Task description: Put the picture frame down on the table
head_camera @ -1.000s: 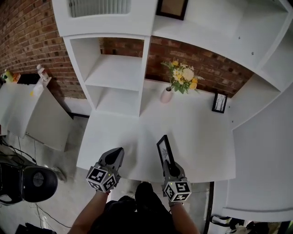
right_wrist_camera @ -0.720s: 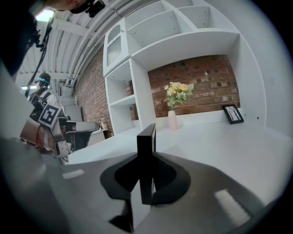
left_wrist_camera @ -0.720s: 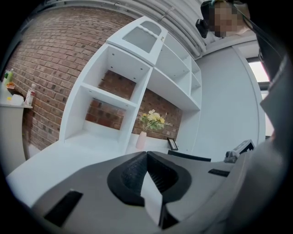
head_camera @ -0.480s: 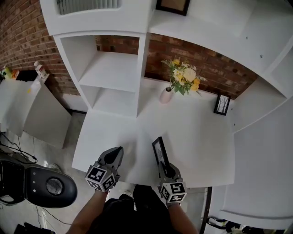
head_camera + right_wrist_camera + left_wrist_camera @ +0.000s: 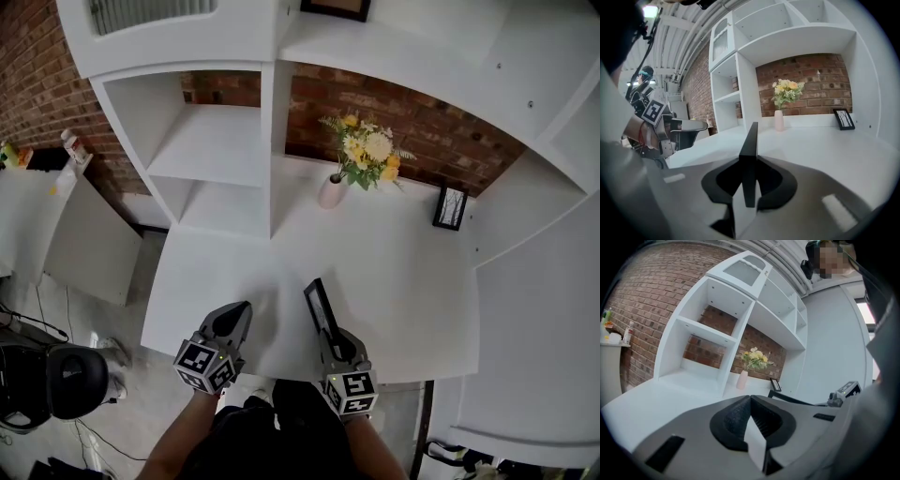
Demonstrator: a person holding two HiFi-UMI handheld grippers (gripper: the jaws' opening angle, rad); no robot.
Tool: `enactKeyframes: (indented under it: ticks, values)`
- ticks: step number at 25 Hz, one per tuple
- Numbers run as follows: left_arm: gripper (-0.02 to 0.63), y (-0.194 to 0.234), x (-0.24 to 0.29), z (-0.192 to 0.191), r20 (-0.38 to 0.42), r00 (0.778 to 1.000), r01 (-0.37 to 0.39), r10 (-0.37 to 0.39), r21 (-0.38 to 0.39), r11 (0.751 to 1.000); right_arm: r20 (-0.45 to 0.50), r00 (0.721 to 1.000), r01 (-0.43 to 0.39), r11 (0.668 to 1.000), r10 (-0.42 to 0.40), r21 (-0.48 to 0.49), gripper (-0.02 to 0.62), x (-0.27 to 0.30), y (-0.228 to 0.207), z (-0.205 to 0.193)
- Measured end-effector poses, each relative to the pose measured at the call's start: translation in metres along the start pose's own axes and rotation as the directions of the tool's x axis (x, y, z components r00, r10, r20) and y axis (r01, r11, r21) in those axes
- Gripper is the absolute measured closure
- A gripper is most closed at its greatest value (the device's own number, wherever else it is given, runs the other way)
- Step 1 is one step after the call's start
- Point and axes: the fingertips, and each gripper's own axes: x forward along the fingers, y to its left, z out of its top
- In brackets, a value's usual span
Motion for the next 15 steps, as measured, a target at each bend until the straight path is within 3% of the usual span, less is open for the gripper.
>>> enactKeyframes:
  ticks: [2, 9, 15]
  values:
    - [0.606, -0.001, 0.002, 0.000, 0.001, 1.000, 0.002, -0.002, -0.001, 1.000, 0.035, 0.999, 0.002, 1.000, -0.002, -0.009, 0.508, -0.002, -0.002, 0.010]
    - [0.606, -0.004, 0.008, -0.001, 0.000, 1.000, 0.007, -0.007, -0.009, 1.000, 0.097, 0.995, 0.021, 0.993, -0.009, -0.114, 0.502, -0.011, -0.003, 0.036]
    - [0.606, -0.002, 0.012, -0.003, -0.003, 1.000, 0.009, -0.009, -0.011, 1.000, 0.103, 0.993, 0.061, 0.993, -0.051, -0.097, 0.502, -0.012, -0.018, 0.038]
